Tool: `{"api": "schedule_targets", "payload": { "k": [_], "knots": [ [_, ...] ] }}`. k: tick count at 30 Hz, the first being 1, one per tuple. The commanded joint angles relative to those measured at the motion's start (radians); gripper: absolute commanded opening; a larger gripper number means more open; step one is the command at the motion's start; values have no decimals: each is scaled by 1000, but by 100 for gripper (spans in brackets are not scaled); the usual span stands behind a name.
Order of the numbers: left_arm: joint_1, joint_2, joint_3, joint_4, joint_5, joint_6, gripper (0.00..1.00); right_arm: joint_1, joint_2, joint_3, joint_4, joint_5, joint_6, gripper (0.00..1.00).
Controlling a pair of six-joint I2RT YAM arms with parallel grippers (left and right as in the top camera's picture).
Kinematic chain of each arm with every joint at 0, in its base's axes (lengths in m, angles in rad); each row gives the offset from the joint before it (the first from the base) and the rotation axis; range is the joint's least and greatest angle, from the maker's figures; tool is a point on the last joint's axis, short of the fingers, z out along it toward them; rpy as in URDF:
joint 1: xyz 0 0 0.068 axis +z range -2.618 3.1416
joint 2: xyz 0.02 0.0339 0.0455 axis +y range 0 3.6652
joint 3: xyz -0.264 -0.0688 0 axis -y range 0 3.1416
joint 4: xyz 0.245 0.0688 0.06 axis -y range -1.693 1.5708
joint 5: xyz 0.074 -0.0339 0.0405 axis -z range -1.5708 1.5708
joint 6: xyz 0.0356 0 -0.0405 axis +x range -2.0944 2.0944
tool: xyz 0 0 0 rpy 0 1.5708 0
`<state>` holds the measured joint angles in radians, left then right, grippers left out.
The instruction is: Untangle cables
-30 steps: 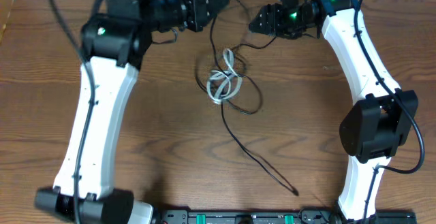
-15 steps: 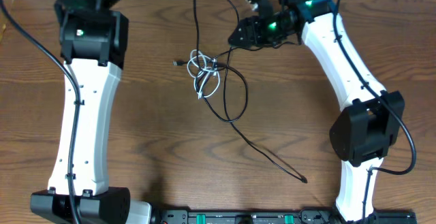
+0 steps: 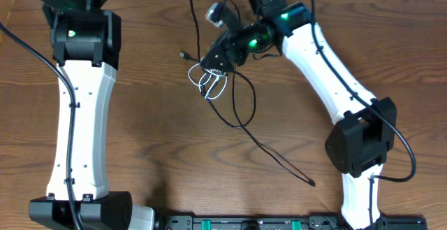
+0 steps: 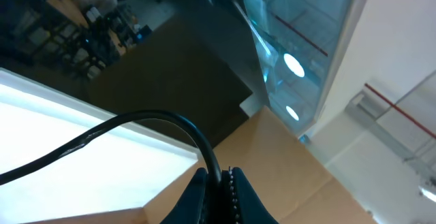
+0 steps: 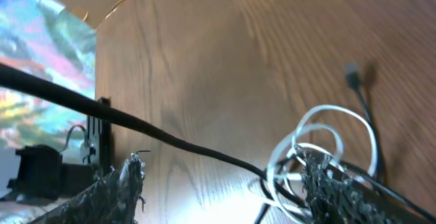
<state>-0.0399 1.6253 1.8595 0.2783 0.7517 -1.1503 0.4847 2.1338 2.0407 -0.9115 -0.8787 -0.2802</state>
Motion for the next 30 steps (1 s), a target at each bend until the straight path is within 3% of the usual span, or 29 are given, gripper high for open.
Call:
{"api": "schedule_targets", "payload": {
  "k": [1, 4, 5, 7, 8, 10, 15, 20, 30],
  "knots": [
    [30, -8, 18, 13, -29, -78, 8, 37, 21, 5, 52, 0, -57, 74],
    [44, -8, 18, 35, -27, -125, 7, 77, 43, 5, 144, 123, 30, 64],
    [49, -8, 18, 39, -27, -127, 7, 93, 56, 5, 183, 207, 96, 50],
    [56, -8, 18, 39, -26, -127, 7, 100, 60, 5, 188, 251, 129, 33],
    [68, -8, 18, 38, -15, -127, 8, 100, 60, 5, 188, 258, 136, 17],
    [94, -8, 18, 38, 4, -127, 7, 95, 58, 5, 195, 287, 177, 1],
    [167, -8, 18, -114, 37, -15, 7, 33, -12, 10, 174, 260, 284, 1],
    [192, -8, 16, -488, -5, 320, 7, -106, -247, 31, 115, 188, 377, 1],
    [192, -8, 16, -777, -65, 607, 7, -372, -497, 31, 47, 220, 482, 1]
  ]
}}
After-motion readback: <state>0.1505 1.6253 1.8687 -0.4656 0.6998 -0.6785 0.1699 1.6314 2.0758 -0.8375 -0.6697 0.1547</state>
